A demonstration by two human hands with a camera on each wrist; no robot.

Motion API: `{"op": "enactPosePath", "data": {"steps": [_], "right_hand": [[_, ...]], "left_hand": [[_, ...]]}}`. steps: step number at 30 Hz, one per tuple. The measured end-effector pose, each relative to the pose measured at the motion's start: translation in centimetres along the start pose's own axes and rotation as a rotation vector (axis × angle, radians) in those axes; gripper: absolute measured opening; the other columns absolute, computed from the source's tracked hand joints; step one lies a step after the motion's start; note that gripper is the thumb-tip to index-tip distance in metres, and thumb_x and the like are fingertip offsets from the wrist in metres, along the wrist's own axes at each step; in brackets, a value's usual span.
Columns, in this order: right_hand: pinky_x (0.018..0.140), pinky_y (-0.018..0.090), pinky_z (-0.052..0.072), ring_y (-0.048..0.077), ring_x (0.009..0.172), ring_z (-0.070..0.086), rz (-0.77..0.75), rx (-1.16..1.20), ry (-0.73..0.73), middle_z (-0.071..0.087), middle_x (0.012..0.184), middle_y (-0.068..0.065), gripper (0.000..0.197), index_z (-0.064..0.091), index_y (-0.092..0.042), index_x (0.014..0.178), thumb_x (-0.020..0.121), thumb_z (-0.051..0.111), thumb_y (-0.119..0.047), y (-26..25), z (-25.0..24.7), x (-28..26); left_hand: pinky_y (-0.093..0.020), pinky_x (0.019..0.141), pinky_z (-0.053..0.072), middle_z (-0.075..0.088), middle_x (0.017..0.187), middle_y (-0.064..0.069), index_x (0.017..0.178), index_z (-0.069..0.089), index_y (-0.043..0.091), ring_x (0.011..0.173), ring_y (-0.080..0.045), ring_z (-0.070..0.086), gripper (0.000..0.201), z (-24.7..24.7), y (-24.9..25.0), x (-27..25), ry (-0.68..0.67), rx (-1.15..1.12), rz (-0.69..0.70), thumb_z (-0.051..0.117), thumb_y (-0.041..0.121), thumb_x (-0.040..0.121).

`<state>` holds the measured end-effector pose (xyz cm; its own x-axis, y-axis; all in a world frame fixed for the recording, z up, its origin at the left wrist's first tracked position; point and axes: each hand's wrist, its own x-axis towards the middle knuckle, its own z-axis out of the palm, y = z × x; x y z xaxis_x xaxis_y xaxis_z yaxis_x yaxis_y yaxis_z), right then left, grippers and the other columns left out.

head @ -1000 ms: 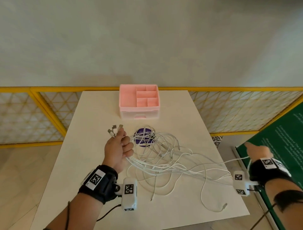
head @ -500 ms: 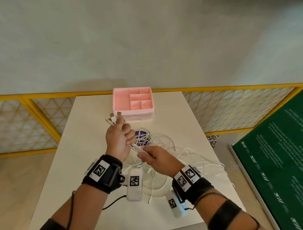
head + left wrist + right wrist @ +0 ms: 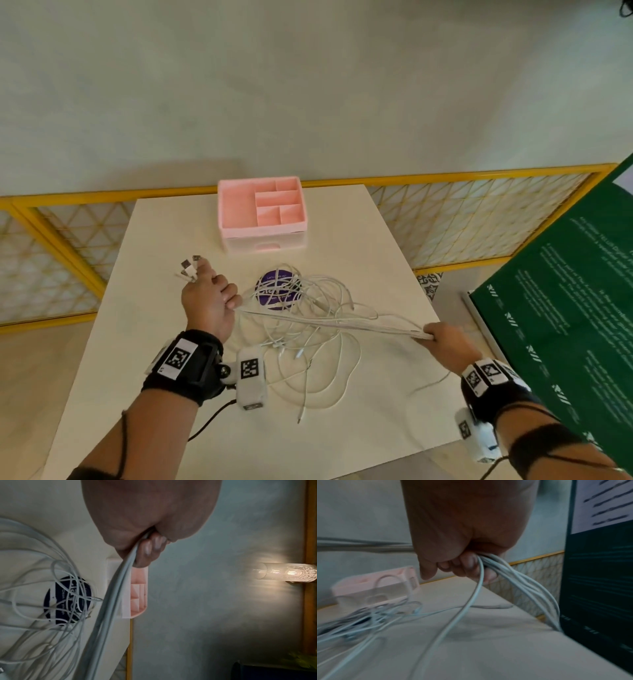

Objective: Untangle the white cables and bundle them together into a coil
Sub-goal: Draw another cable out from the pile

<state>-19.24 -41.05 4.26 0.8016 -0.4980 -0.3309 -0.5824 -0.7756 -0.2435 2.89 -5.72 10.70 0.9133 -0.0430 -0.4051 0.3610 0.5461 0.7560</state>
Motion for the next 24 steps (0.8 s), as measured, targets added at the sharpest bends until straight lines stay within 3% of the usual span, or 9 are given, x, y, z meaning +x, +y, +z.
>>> {"op": "enactPosePath", "data": {"steps": [2, 5, 7, 9, 12, 15, 20, 22, 24], "right_hand": [[0.052, 0.023, 0.037, 0.010, 0.060, 0.057, 0.089, -0.022, 0.019, 0.060, 0.063, -0.005, 0.037, 0.059, -0.023, 0.066, 0.097, 0.057, -0.044, 1.7, -1.3, 0.1], [0.060, 0.028, 0.053, 0.014, 0.063, 0.064, 0.224, 0.042, 0.103, 0.066, 0.069, 0.000, 0.027, 0.069, -0.021, 0.080, 0.100, 0.054, -0.032, 3.9, -4.4, 0.0], [0.070, 0.036, 0.058, 0.017, 0.058, 0.062, 0.283, 0.079, 0.248, 0.065, 0.066, 0.003, 0.036, 0.067, -0.021, 0.080, 0.101, 0.049, -0.044, 4.7, -6.8, -0.3], [0.086, 0.045, 0.051, 0.022, 0.059, 0.056, 0.312, 0.036, 0.439, 0.058, 0.061, 0.003, 0.048, 0.059, -0.020, 0.071, 0.100, 0.040, -0.054, 5.3, -8.8, -0.2], [0.085, 0.051, 0.044, 0.032, 0.075, 0.050, 0.313, 0.068, 0.631, 0.054, 0.069, 0.011, 0.049, 0.051, -0.017, 0.068, 0.102, 0.037, -0.050, 5.9, -8.7, 0.6], [0.075, 0.041, 0.045, 0.033, 0.077, 0.052, 0.366, 0.252, 0.508, 0.059, 0.083, 0.020, 0.043, 0.060, -0.009, 0.084, 0.104, 0.040, -0.042, 6.5, -5.4, 1.7], [0.078, 0.035, 0.041, 0.036, 0.087, 0.058, 0.542, 0.367, 0.186, 0.062, 0.091, 0.025, 0.021, 0.065, 0.006, 0.097, 0.100, 0.049, -0.008, 8.4, 3.7, 1.2], [0.080, 0.038, 0.043, 0.042, 0.095, 0.062, 0.548, 0.358, 0.112, 0.064, 0.092, 0.028, 0.024, 0.065, 0.015, 0.101, 0.098, 0.054, -0.006, 8.9, 6.3, 0.9], [0.084, 0.038, 0.045, 0.040, 0.095, 0.061, 0.549, 0.309, -0.019, 0.064, 0.099, 0.024, 0.034, 0.064, 0.009, 0.106, 0.095, 0.063, -0.024, 8.8, 7.2, 0.7]], "left_hand": [[-0.018, 0.035, 0.019, 0.025, 0.053, 0.007, 0.071, 0.037, 0.023, 0.039, -0.008, 0.023, 0.041, -0.1, -0.4, 0.0, 0.013, 0.003, -0.014, 0.050, 0.047, 0.102], [-0.018, 0.034, 0.018, 0.023, 0.051, 0.008, 0.070, 0.039, 0.024, 0.038, -0.007, 0.022, 0.040, -0.7, -0.8, 0.2, 0.010, 0.044, -0.035, 0.050, 0.046, 0.102], [-0.018, 0.034, 0.018, 0.021, 0.051, 0.008, 0.069, 0.045, 0.027, 0.038, -0.007, 0.020, 0.039, -1.3, -1.0, 0.1, 0.010, 0.076, -0.052, 0.051, 0.047, 0.101], [-0.018, 0.034, 0.018, 0.021, 0.050, 0.009, 0.070, 0.049, 0.028, 0.038, -0.006, 0.020, 0.035, -1.7, -1.3, -0.1, -0.005, 0.111, -0.064, 0.055, 0.044, 0.100], [-0.018, 0.036, 0.017, 0.024, 0.048, 0.009, 0.071, 0.049, 0.025, 0.038, -0.007, 0.020, 0.030, -1.9, -1.8, -0.4, -0.014, 0.160, -0.066, 0.063, 0.030, 0.098], [-0.019, 0.037, 0.017, 0.025, 0.048, 0.008, 0.066, 0.042, 0.023, 0.038, -0.008, 0.021, 0.039, -2.0, -1.9, -0.4, 0.011, 0.161, -0.076, 0.066, 0.025, 0.096], [-0.020, 0.039, 0.026, 0.026, 0.050, 0.007, 0.065, 0.040, 0.024, 0.039, -0.008, 0.027, 0.041, -2.6, -1.7, 0.1, 0.063, 0.073, -0.064, 0.065, 0.031, 0.096], [-0.020, 0.039, 0.029, 0.028, 0.050, 0.006, 0.065, 0.040, 0.023, 0.039, -0.009, 0.030, 0.041, -2.8, -1.6, 0.2, 0.075, 0.045, -0.075, 0.065, 0.033, 0.096], [-0.020, 0.040, 0.031, 0.029, 0.049, 0.006, 0.066, 0.040, 0.022, 0.039, -0.009, 0.031, 0.041, -3.0, -1.7, 0.3, 0.074, 0.040, -0.102, 0.064, 0.033, 0.097]]}}
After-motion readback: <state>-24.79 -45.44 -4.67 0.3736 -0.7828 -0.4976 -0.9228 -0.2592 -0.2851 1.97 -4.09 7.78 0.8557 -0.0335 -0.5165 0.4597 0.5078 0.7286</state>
